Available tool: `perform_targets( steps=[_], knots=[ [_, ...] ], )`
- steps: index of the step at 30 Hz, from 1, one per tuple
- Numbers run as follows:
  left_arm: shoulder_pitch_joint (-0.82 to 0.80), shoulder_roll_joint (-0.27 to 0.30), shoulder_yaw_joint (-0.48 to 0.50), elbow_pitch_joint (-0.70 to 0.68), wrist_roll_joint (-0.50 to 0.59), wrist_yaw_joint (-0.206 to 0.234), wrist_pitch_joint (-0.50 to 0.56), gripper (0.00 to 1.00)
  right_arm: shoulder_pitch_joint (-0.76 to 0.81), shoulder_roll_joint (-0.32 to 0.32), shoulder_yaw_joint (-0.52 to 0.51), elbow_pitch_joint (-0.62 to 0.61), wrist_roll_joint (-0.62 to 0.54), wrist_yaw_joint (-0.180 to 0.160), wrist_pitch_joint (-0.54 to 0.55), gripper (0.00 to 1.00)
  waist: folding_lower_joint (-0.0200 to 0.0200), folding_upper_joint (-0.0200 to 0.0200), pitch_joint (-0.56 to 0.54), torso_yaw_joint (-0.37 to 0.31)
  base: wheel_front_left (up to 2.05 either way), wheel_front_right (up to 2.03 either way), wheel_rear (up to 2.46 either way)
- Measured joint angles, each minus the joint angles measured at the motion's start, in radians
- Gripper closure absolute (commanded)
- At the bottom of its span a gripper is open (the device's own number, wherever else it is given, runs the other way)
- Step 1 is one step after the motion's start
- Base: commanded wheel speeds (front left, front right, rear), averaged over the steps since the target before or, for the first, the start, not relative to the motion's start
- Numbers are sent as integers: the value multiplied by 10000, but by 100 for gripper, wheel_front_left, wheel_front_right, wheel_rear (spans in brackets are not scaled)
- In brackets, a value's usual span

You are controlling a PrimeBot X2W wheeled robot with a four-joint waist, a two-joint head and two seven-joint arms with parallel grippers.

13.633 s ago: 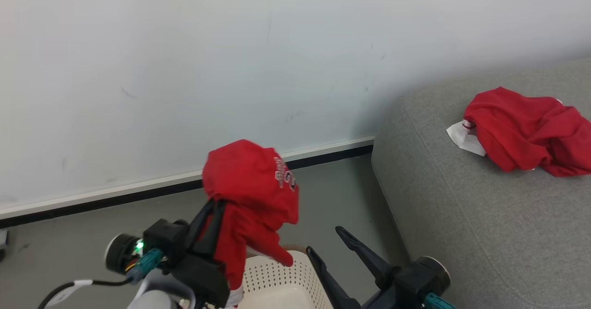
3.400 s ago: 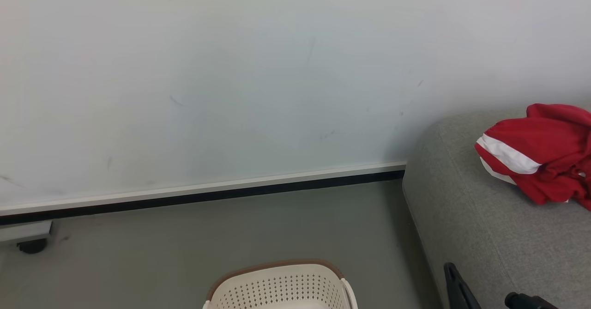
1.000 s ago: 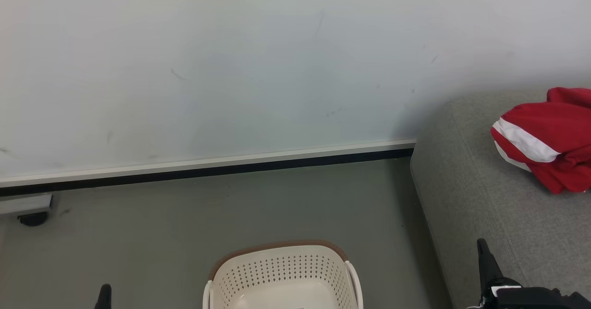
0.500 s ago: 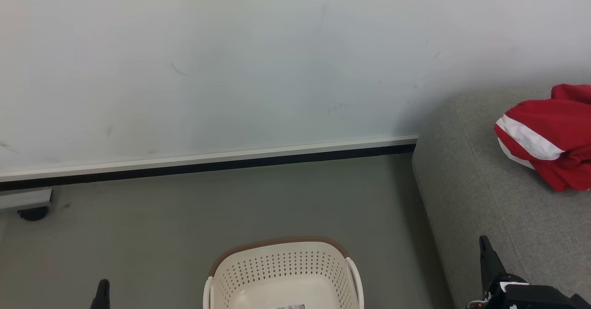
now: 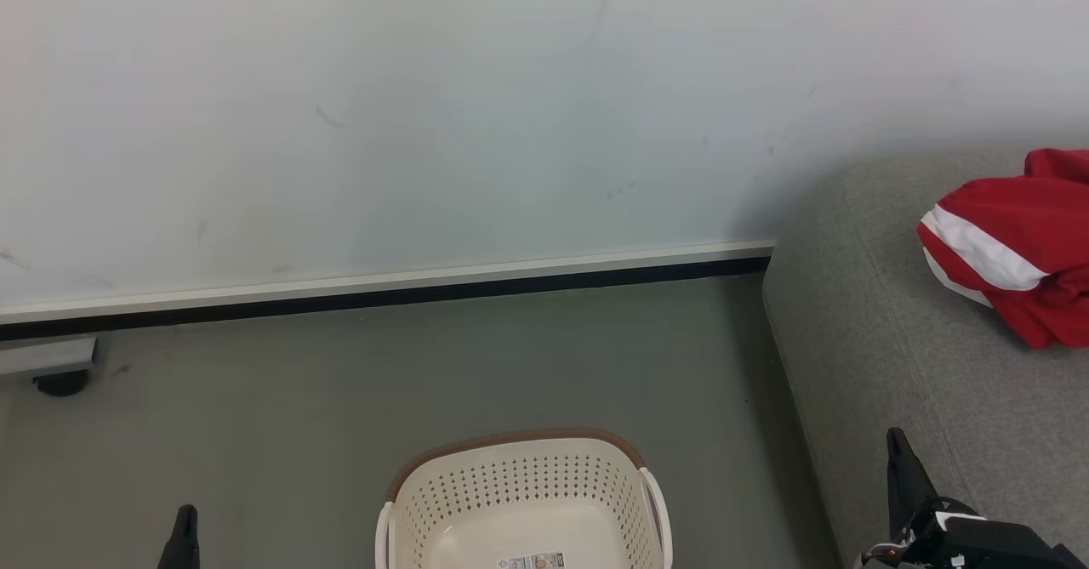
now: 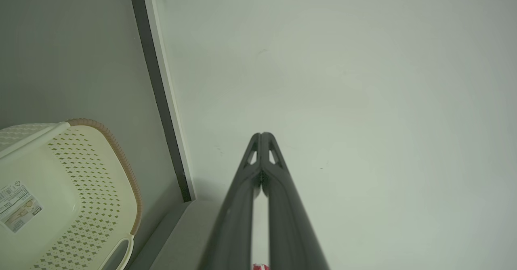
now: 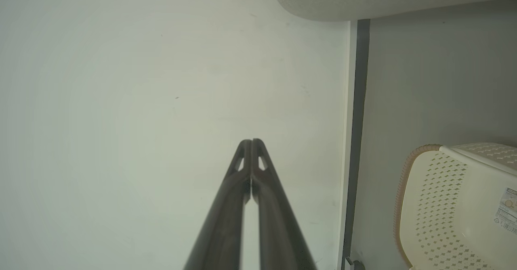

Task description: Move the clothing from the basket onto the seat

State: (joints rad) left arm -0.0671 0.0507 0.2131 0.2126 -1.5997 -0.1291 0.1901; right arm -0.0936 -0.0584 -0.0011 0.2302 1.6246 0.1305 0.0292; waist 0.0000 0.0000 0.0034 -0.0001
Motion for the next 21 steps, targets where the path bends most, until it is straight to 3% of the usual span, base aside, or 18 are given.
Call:
perform_targets(
  steps=[21],
  knots=[
    [-12,-4,6,8,-42,-10,15,100,-11,27,-46,6,31,0,33,100,0,0,4,2,0,0,0]
  ],
)
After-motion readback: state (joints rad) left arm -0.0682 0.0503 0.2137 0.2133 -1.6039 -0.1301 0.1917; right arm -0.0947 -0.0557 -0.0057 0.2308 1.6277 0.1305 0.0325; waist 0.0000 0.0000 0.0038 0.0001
